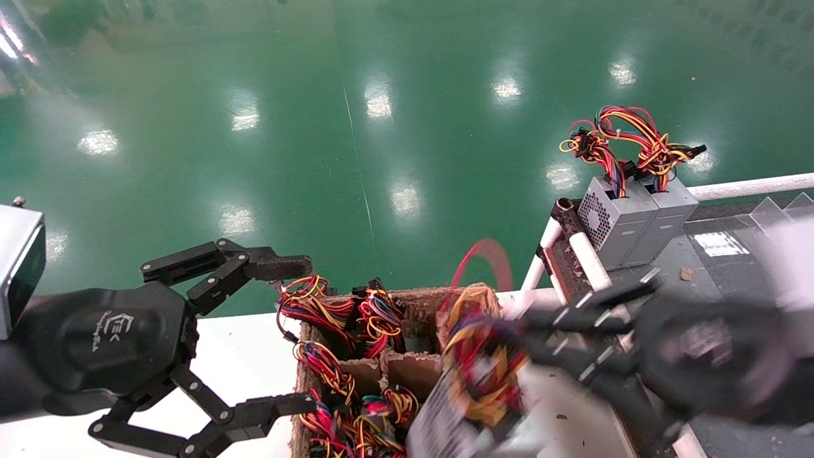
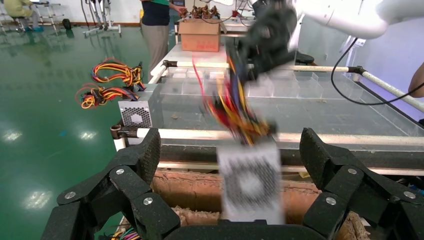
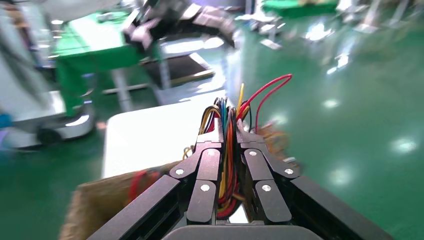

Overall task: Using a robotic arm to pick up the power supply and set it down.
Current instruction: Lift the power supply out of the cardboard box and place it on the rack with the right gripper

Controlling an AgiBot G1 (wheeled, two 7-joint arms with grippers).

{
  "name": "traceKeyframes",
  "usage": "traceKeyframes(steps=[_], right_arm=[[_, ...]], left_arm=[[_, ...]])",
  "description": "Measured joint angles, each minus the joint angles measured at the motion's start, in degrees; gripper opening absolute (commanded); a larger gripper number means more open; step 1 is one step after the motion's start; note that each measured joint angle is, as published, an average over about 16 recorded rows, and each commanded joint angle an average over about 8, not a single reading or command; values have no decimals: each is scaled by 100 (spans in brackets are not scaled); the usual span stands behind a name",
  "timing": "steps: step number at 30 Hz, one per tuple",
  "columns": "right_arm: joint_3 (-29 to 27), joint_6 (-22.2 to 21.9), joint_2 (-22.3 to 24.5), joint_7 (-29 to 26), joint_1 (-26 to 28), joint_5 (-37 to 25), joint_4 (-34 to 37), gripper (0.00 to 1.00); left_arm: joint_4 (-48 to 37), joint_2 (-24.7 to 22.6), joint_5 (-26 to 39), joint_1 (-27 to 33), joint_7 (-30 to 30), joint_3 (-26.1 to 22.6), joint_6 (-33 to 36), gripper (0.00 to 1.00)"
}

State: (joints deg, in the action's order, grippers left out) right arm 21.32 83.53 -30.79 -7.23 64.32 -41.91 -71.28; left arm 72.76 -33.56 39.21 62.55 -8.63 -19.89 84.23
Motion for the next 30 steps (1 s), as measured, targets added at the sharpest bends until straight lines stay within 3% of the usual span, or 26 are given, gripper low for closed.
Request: traceKeyframes(steps=[6, 16, 30], right_arm=[[-434, -399, 485, 298, 63, 92, 97, 0], [-813, -1266, 1035, 774, -35, -253, 650, 0], [-764, -2187, 1172, 1195, -8, -1045, 1743, 0]], left_arm=[[0, 0, 0, 0, 0, -1, 0, 100], [0, 1, -1, 0, 1, -1, -1, 100], [0, 1, -2, 1, 1, -3, -1, 100]])
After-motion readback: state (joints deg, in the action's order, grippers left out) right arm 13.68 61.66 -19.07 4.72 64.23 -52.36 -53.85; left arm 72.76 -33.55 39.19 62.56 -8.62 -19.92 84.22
